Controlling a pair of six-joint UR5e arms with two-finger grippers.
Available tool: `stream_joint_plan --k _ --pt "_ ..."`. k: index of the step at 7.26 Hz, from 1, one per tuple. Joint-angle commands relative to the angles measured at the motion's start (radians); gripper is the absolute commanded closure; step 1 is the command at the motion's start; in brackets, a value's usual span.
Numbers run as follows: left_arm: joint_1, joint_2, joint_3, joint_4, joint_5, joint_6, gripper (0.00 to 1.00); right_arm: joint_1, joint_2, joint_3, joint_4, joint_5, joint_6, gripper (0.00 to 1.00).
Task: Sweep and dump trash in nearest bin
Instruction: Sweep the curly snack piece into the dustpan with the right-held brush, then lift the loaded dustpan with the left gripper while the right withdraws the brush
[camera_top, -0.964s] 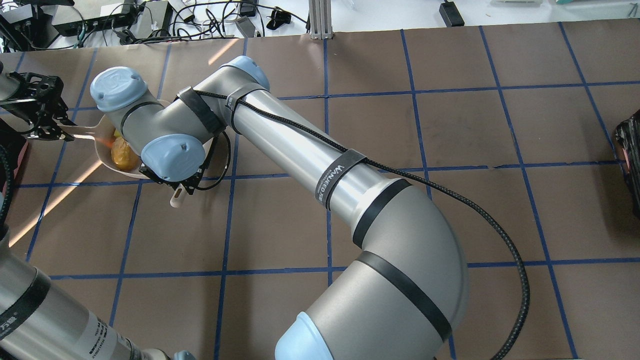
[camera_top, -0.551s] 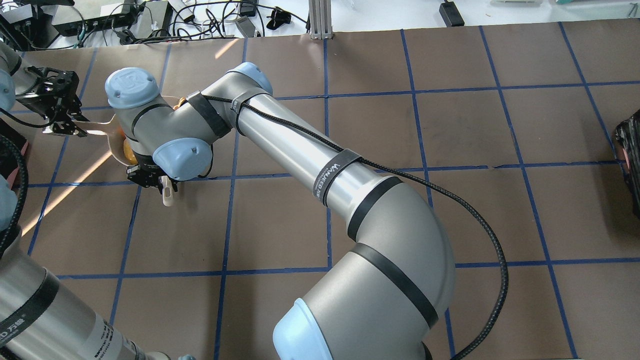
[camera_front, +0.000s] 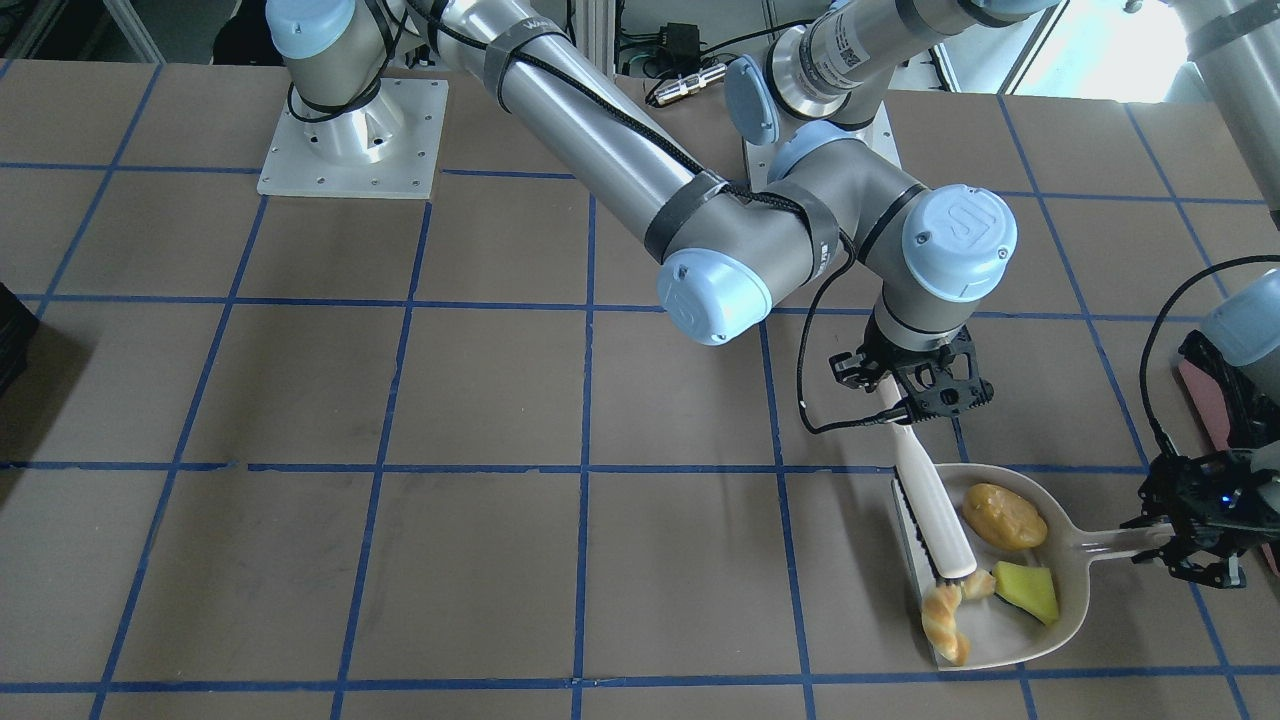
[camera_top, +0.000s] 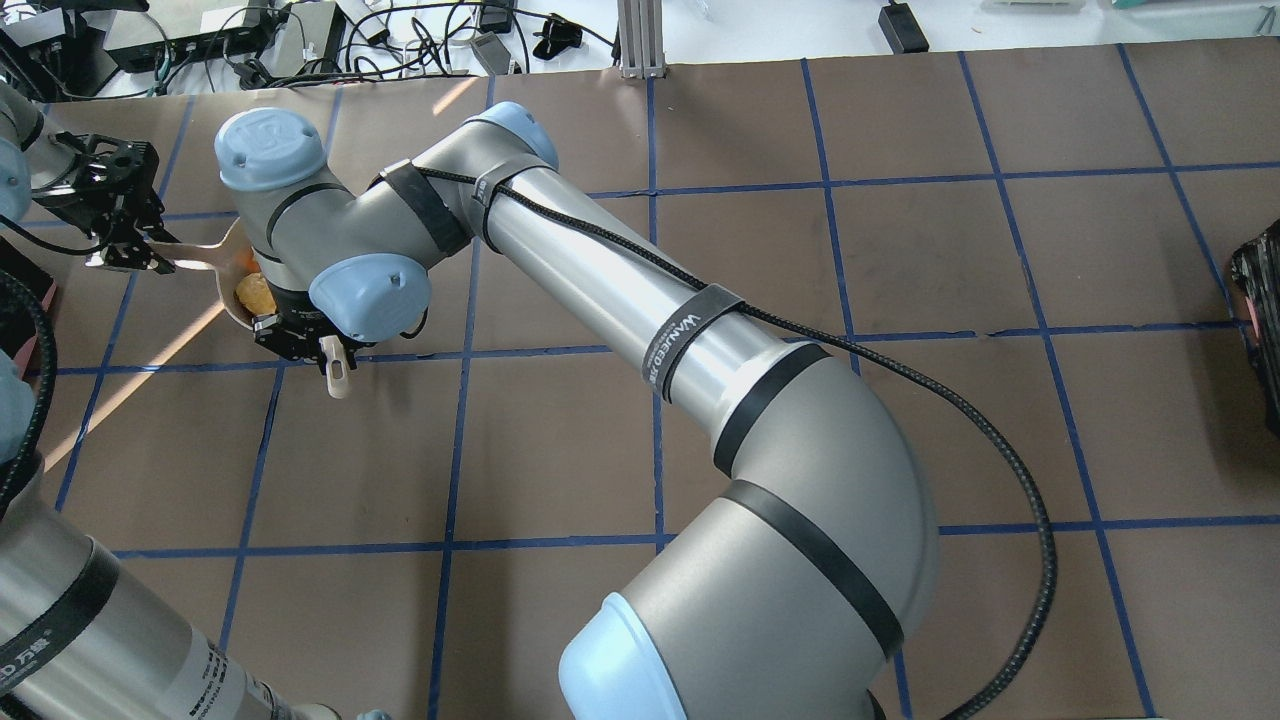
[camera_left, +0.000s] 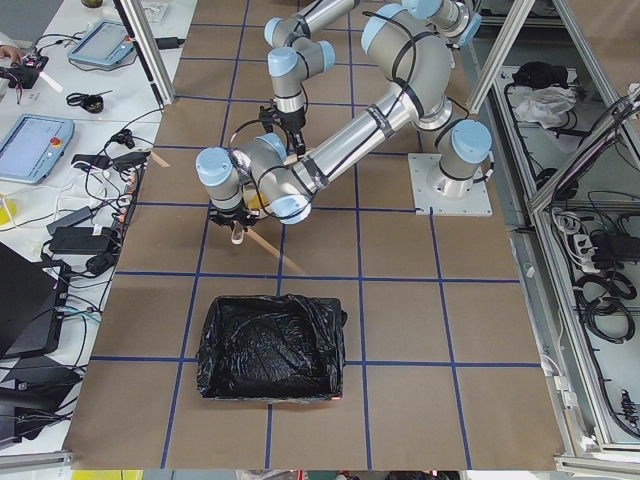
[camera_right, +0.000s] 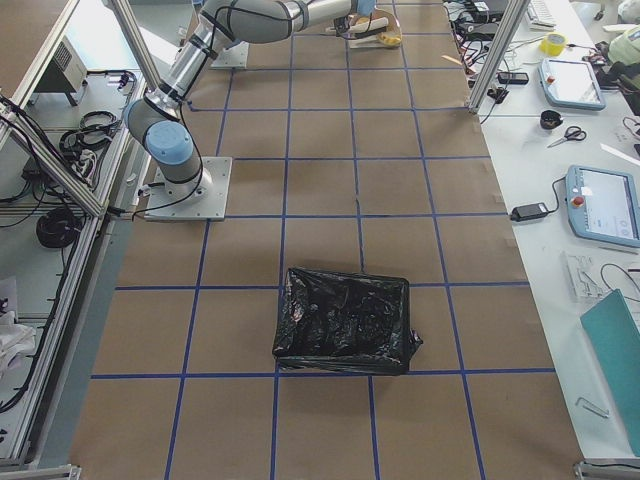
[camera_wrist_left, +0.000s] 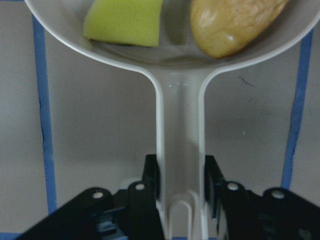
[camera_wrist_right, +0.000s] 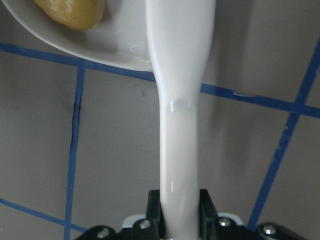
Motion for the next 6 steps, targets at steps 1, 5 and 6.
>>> stream_joint_plan --k 1,5,6 --pt "0.001 0.004 0.0 -0.001 -0.009 0.006 1.0 -0.012 -0.077 0.039 0.136 -0.06 0.183 1.0" --pt "0.151 0.063 0.065 -0.2 -0.194 0.014 1.0 -0.087 -0.433 0.572 0.121 -0.146 0.189 1.0" --pt "0.184 0.08 0.102 -0.28 -0.205 0.027 1.0 -0.101 -0.553 0.79 -0.029 -0.143 0.151 1.0"
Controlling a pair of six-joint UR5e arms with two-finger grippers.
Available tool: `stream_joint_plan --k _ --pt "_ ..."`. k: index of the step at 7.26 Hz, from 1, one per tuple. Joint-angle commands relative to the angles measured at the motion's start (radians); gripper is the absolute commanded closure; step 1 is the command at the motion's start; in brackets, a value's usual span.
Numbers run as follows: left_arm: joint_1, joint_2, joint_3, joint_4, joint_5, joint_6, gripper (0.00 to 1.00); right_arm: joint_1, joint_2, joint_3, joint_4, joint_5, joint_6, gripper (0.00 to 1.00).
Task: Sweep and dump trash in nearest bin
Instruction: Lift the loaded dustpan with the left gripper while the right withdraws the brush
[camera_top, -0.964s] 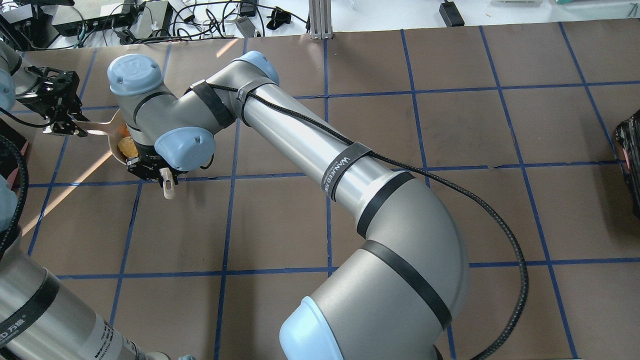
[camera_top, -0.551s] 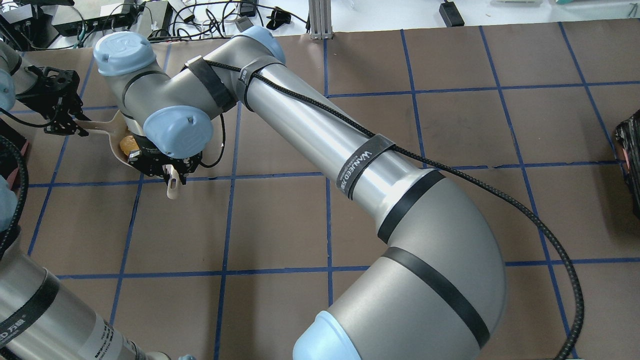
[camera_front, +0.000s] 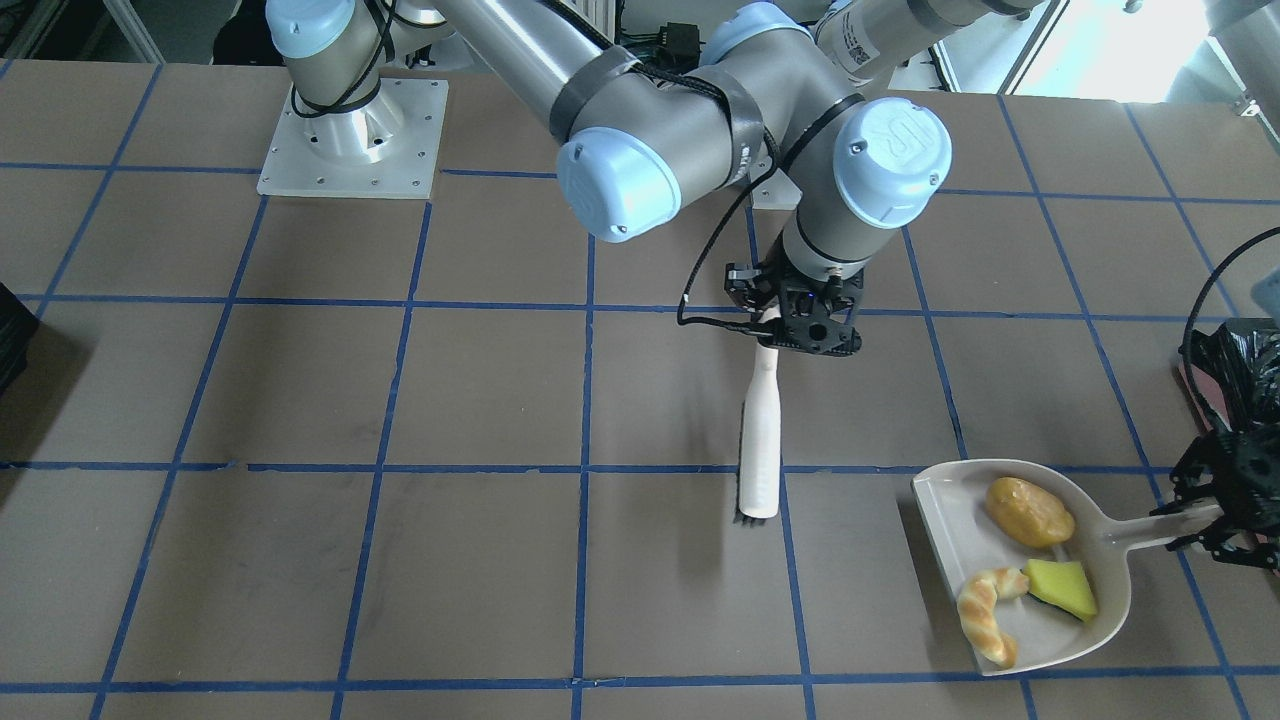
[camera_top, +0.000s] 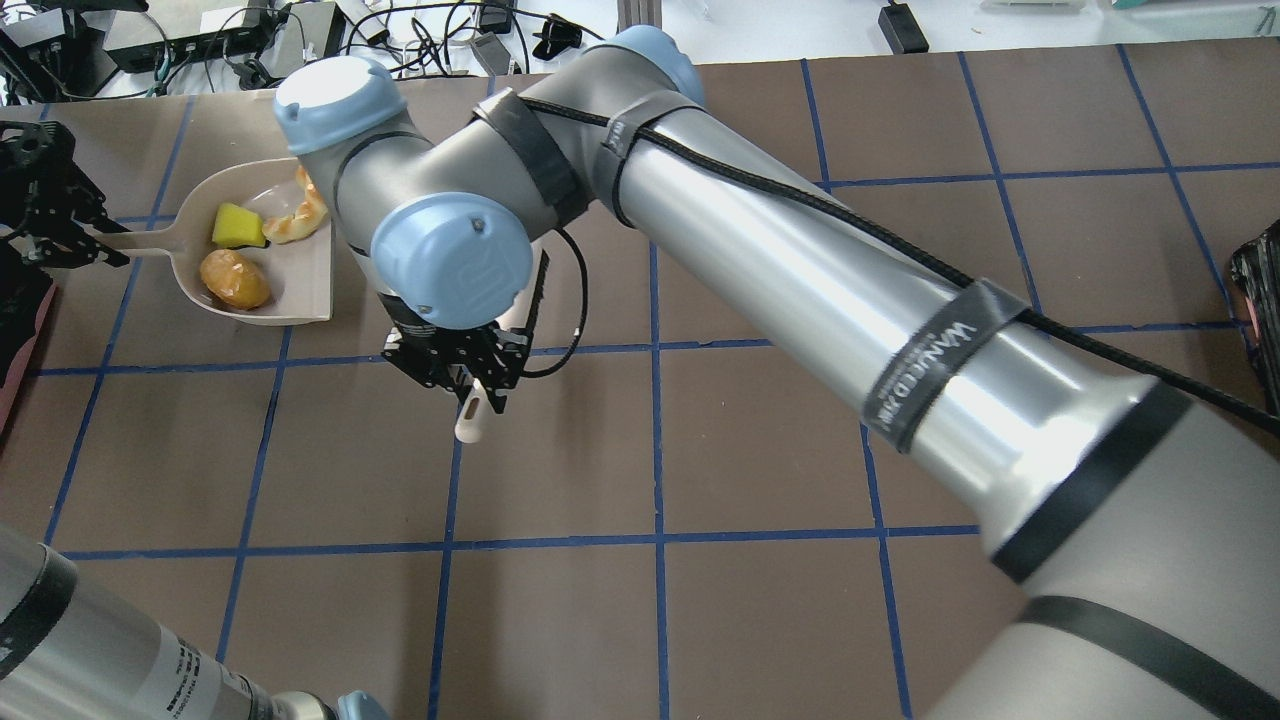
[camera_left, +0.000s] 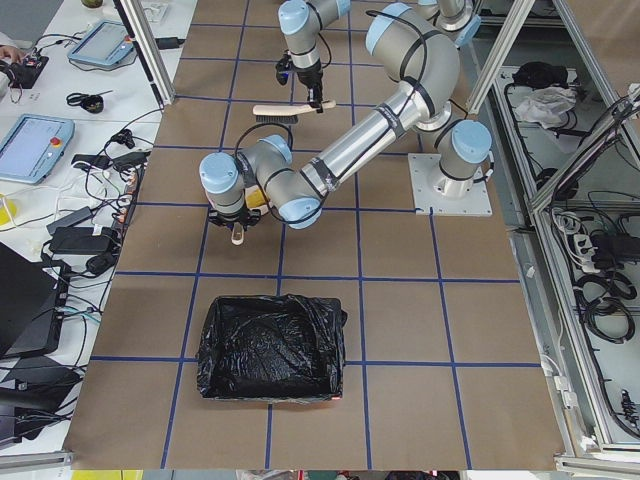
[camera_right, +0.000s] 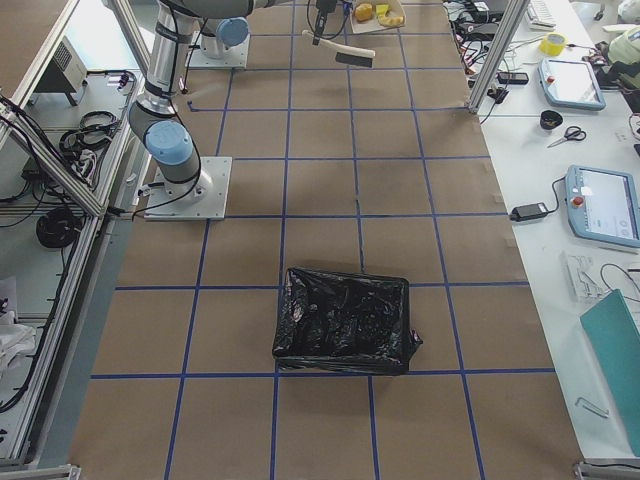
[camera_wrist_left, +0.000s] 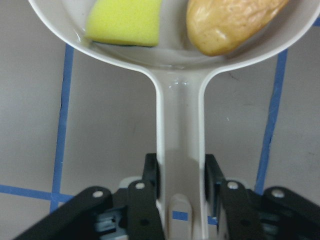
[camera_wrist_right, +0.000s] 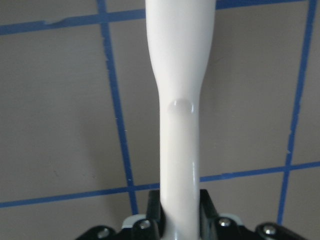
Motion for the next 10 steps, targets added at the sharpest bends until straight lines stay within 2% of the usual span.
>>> stream_joint_plan --k 1,2,3,5,10 --pt "0.071 0.038 0.073 -0.146 -0.038 0.02 1.0 -0.026 -0.245 0.472 -0.312 -0.011 -0.069 1.0" --pt "0.108 0.051 0.104 -0.181 -0.038 0.03 1.0 -0.026 -0.3 0.603 -0.422 -0.013 -0.071 1.0" --pt "0.157 0.049 0.15 -0.196 -0.034 0.062 1.0 -0.023 -0.322 0.661 -0.429 -0.014 -0.042 1.0" --pt "0.245 0.0 0.298 -0.281 -0.019 0.157 1.0 -0.02 -0.347 0.713 -0.428 -0.013 0.015 1.0" --pt "0.429 -0.149 0.552 -0.281 0.035 0.247 1.0 -0.018 -0.344 0.715 -0.428 -0.014 0.049 1.0"
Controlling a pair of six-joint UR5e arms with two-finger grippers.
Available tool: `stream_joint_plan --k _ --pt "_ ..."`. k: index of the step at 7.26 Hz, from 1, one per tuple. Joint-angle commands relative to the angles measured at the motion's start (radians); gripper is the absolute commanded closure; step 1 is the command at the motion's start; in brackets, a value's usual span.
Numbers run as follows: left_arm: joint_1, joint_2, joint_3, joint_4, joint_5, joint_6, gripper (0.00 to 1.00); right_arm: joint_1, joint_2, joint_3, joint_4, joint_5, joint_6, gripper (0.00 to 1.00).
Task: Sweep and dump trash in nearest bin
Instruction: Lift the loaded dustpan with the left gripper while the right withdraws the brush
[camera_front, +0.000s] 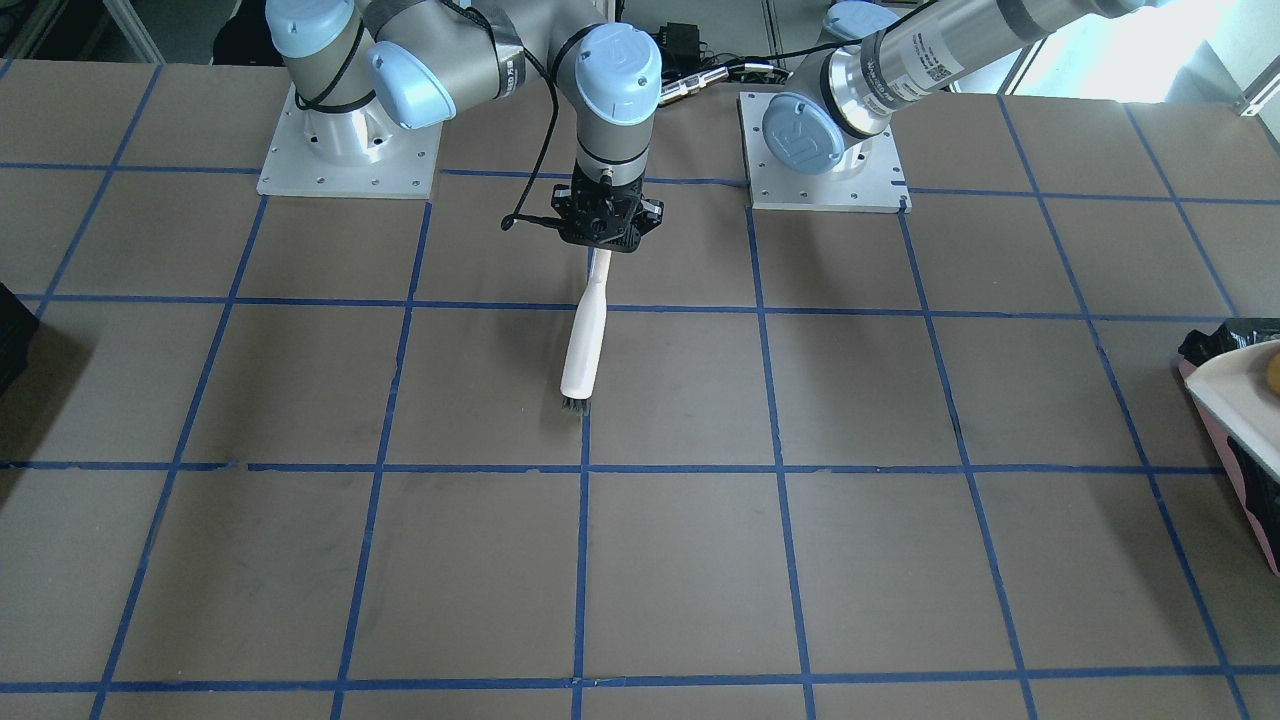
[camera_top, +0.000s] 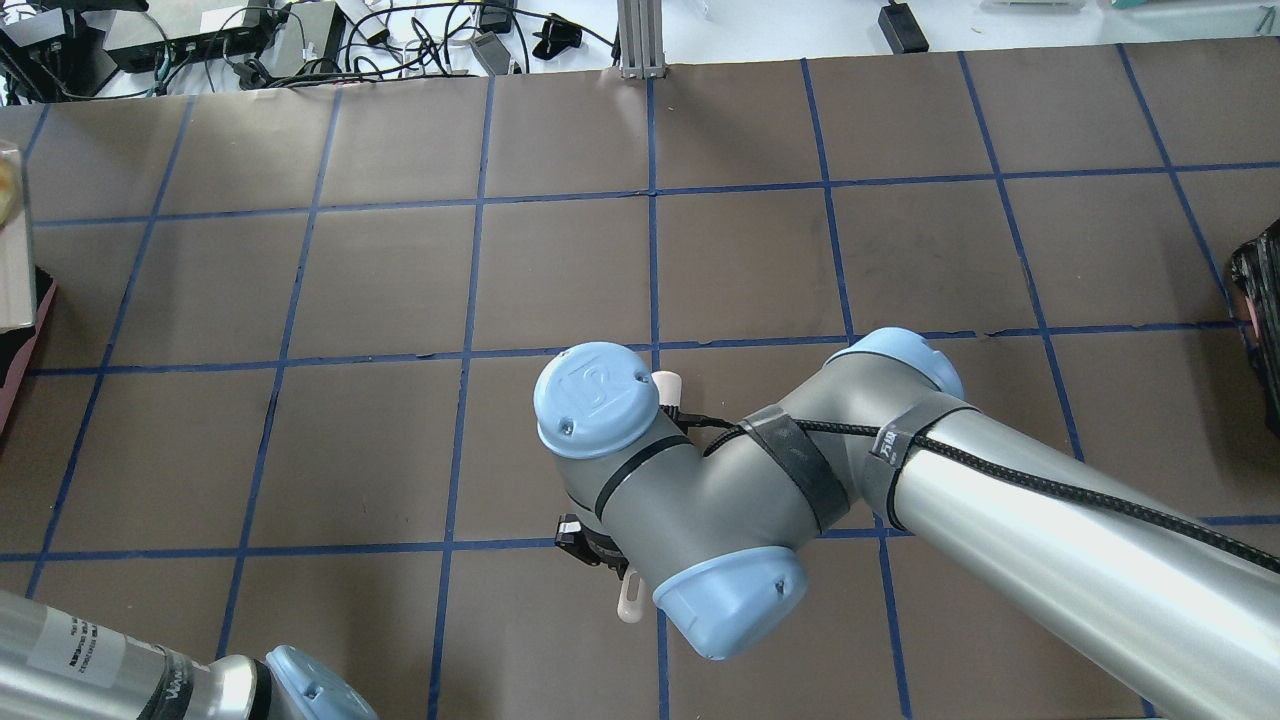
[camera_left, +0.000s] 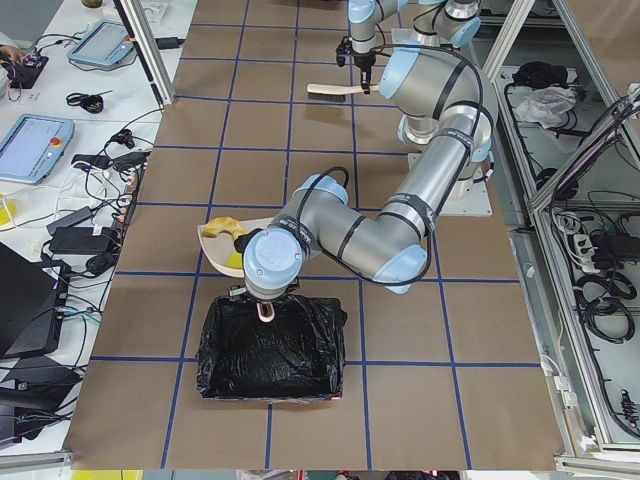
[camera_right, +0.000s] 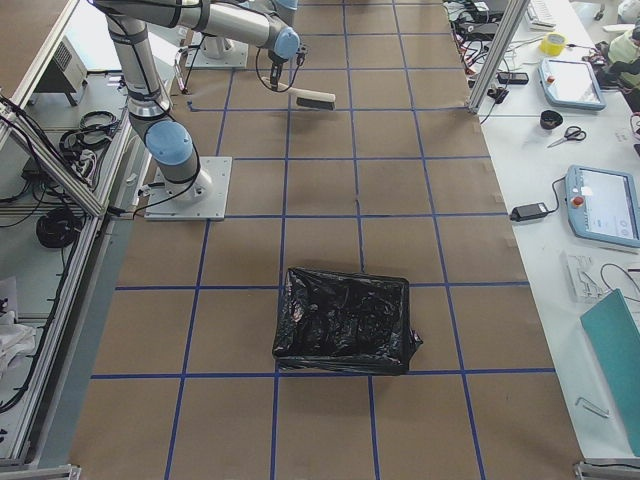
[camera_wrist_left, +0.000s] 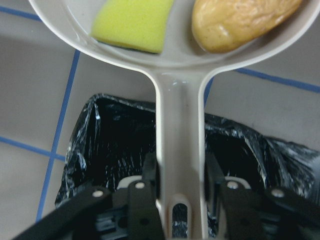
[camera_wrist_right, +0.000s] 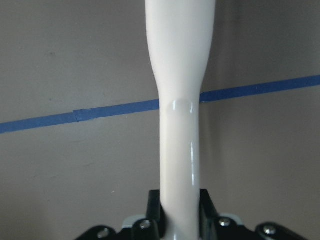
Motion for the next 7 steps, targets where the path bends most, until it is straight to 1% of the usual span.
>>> stream_joint_plan --k 1,3,4,5,7 --pt "0.079 -0.057 0.107 -0.007 0.017 0.033 1.0 0.0 0.002 0.001 0.001 0.001 0.014 1.0" --pt "0.107 -0.08 0.169 0.011 0.022 0.044 1.0 -0.001 0.005 0.001 0.001 0.003 -0.001 1.0" --pt "0.117 -0.1 0.216 0.025 0.022 0.044 1.0 -0.004 0.007 0.001 -0.002 -0.002 -0.051 1.0" --pt "0.121 -0.11 0.238 0.065 0.022 0.047 1.0 -0.012 0.011 0.001 -0.019 -0.009 -0.146 1.0" --pt "0.121 -0.121 0.238 0.18 0.016 0.07 1.0 -0.017 0.012 0.002 -0.018 -0.011 -0.147 1.0"
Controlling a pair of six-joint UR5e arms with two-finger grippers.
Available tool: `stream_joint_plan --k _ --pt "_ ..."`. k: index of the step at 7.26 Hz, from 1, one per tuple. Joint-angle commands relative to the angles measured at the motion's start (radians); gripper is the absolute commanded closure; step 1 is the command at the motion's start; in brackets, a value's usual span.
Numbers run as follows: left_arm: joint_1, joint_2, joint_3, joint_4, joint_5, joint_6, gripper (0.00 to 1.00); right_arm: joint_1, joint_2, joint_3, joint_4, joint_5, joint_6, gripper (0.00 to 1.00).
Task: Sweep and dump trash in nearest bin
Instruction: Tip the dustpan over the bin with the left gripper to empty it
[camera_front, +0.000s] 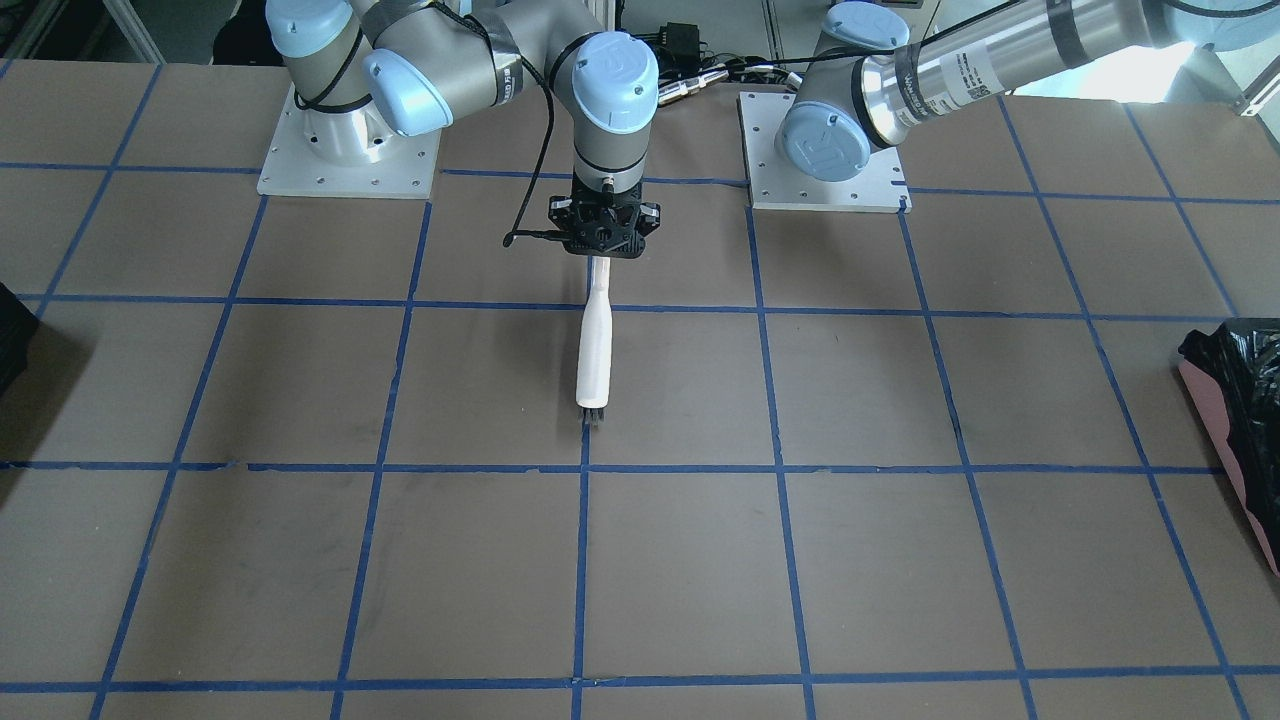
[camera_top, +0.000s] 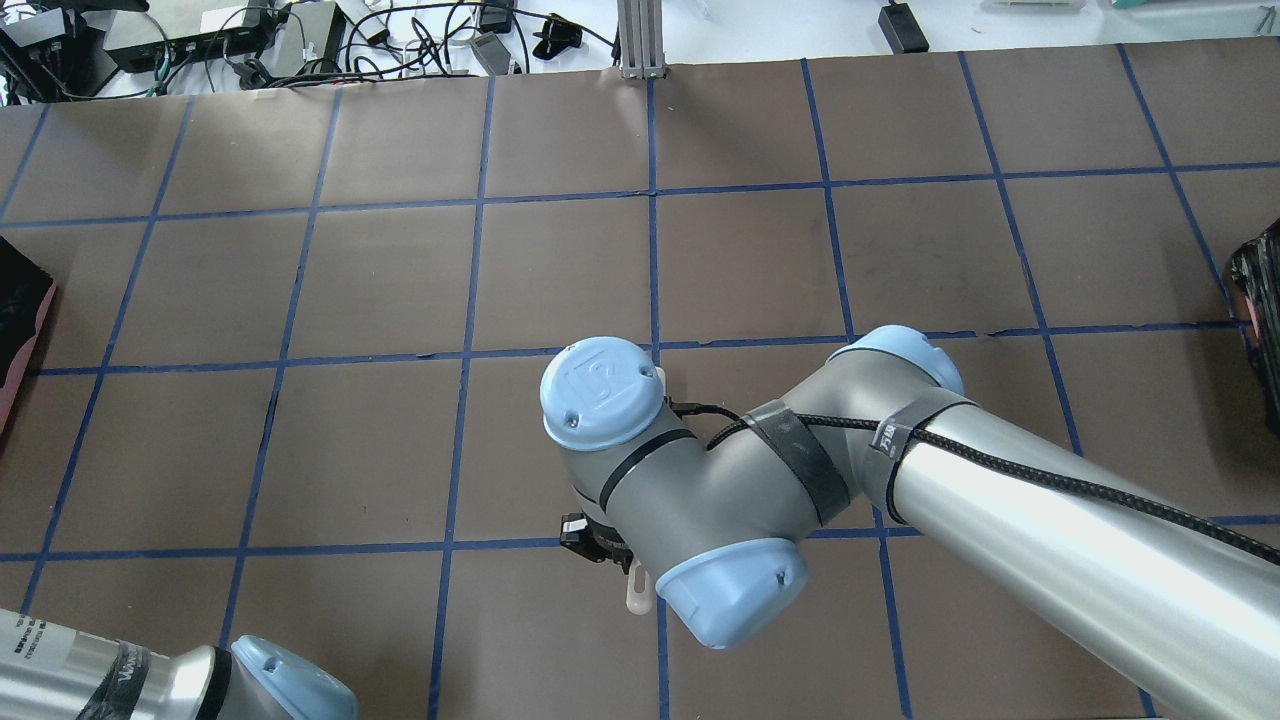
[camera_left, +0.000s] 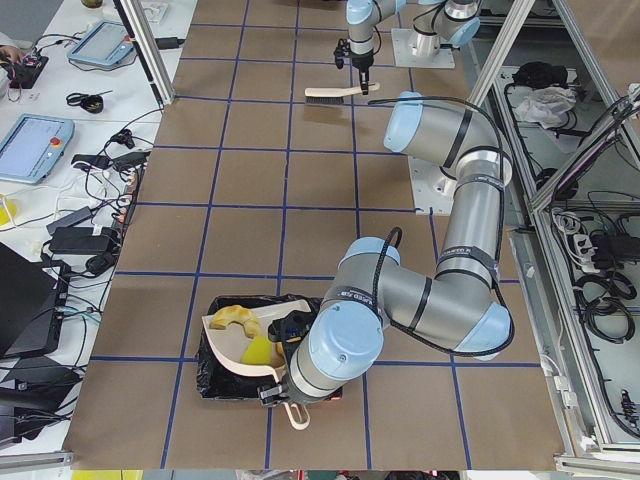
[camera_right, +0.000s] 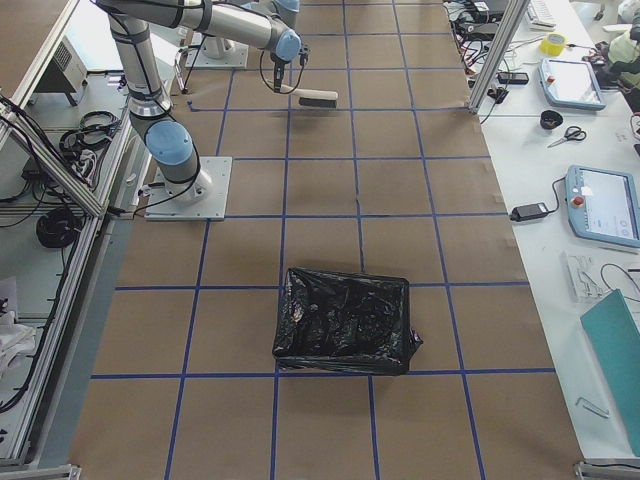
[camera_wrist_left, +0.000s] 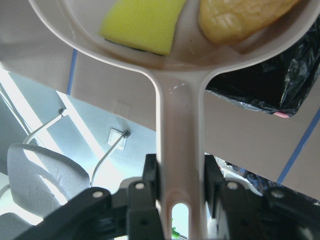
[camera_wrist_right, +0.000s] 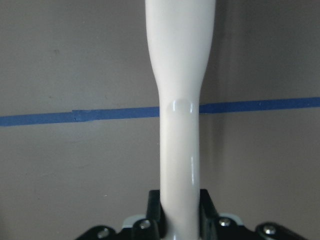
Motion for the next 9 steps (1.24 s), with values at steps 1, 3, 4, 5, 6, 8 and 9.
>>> stream_joint_plan --k 1,3,4,5,6,8,9 --pt "0.001 0.002 -0.012 0.122 -0.005 0.007 1.0 -0.006 0.001 0.001 0.003 -0.004 -0.007 1.0" --pt "-0.017 0.046 -0.161 0.388 0.006 0.029 1.0 -0.012 0.005 0.007 0.003 -0.002 0.031 1.0" --pt "-0.031 0.072 -0.258 0.491 0.012 0.045 1.0 -0.013 0.005 0.007 0.003 -0.002 0.028 1.0" --pt "-0.045 0.103 -0.342 0.547 0.071 0.049 1.0 -0.013 0.007 0.009 0.003 -0.004 0.028 1.0" --pt "-0.068 0.14 -0.401 0.663 0.105 0.169 1.0 -0.013 0.007 0.009 0.003 -0.004 0.027 1.0" --pt "-0.085 0.183 -0.511 0.797 0.142 0.214 1.0 -0.013 0.013 0.016 0.003 -0.004 0.003 0.99" --pt "-0.089 0.192 -0.554 0.937 0.171 0.264 1.0 -0.013 0.015 0.016 0.003 -0.004 0.002 0.91"
